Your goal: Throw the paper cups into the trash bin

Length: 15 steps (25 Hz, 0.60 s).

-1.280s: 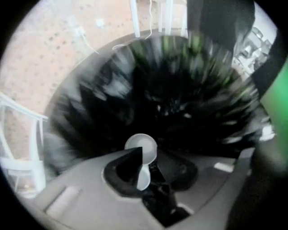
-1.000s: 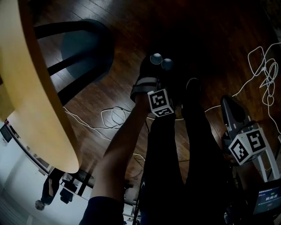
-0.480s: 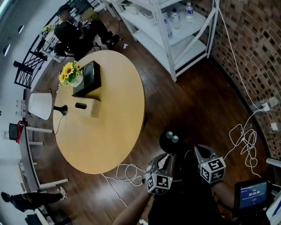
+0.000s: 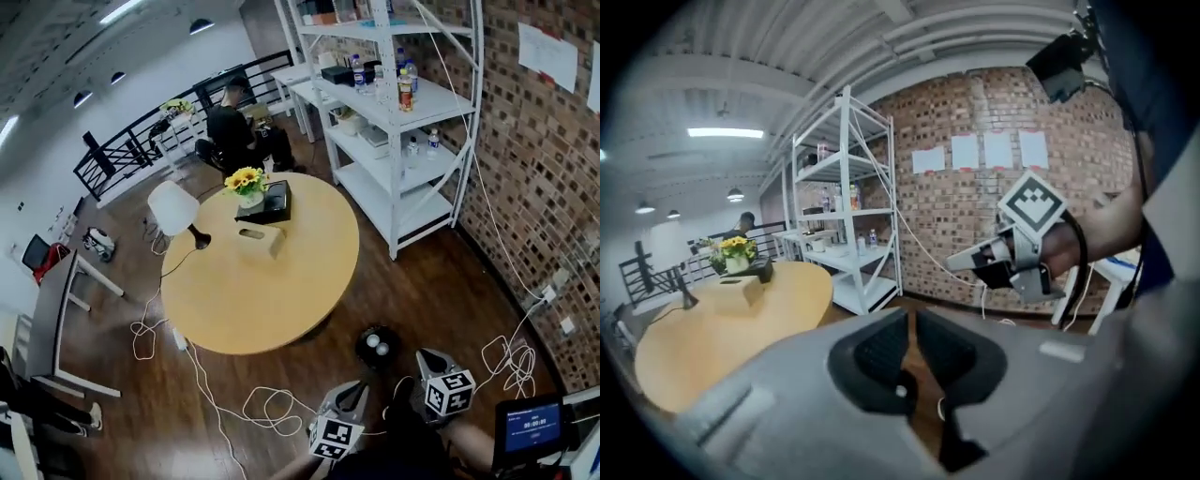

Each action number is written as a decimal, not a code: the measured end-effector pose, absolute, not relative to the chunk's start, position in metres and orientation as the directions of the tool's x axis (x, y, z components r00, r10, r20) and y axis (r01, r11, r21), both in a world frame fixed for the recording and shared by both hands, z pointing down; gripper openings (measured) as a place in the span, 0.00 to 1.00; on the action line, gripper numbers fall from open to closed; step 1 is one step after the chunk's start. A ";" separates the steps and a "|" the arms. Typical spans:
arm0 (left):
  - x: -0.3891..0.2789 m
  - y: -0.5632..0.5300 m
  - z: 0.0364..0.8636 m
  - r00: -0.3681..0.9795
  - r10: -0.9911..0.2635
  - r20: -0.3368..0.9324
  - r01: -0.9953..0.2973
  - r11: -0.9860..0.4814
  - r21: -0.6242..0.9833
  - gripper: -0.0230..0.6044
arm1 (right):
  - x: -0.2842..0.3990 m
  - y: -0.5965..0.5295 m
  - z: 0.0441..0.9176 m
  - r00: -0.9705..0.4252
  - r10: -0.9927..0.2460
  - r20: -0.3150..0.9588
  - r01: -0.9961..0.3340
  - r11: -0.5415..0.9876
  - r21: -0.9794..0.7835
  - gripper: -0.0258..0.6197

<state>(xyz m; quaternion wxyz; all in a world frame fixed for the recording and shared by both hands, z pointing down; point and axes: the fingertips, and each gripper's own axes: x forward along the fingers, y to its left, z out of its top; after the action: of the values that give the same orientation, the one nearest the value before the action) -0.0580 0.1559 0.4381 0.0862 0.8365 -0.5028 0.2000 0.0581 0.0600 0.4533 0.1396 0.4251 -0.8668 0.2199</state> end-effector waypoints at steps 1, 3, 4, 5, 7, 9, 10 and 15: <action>-0.067 0.178 0.438 0.402 -0.815 0.417 -0.881 -0.468 -0.065 0.08 | 0.055 0.083 0.450 -0.596 -0.679 0.428 -0.800 0.543 -0.254 0.06; -0.077 0.218 0.440 0.392 -0.821 0.415 -0.890 -0.452 -0.053 0.08 | 0.055 0.130 0.448 -0.586 -0.677 0.445 -0.806 0.543 -0.234 0.06; -0.078 0.234 0.440 0.398 -0.820 0.411 -0.893 -0.449 -0.031 0.08 | 0.056 0.150 0.449 -0.580 -0.673 0.459 -0.809 0.543 -0.226 0.06; -0.079 0.247 0.439 0.406 -0.820 0.403 -0.895 -0.446 -0.005 0.08 | 0.057 0.168 0.450 -0.577 -0.666 0.473 -0.810 0.544 -0.221 0.06; -0.081 0.266 0.434 0.418 -0.823 0.386 -0.898 -0.437 0.041 0.08 | 0.055 0.199 0.451 -0.581 -0.647 0.493 -0.803 0.556 -0.216 0.06; -0.082 0.278 0.430 0.412 -0.833 0.369 -0.905 -0.419 0.066 0.08 | 0.050 0.223 0.450 -0.592 -0.628 0.505 -0.789 0.580 -0.204 0.06; -0.081 0.283 0.428 0.406 -0.840 0.361 -0.910 -0.408 0.074 0.08 | 0.046 0.232 0.449 -0.599 -0.620 0.506 -0.781 0.593 -0.198 0.06; -0.067 0.304 0.410 0.388 -0.865 0.320 -0.920 -0.382 0.083 0.08 | 0.023 0.266 0.418 -0.694 -0.604 0.392 -0.709 0.669 -0.223 0.06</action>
<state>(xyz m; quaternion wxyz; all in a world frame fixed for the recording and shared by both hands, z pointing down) -0.0669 0.3042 0.4096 0.1244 0.8237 -0.5417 0.1122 0.0226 0.2663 0.4185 0.1441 0.3637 -0.9022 0.1816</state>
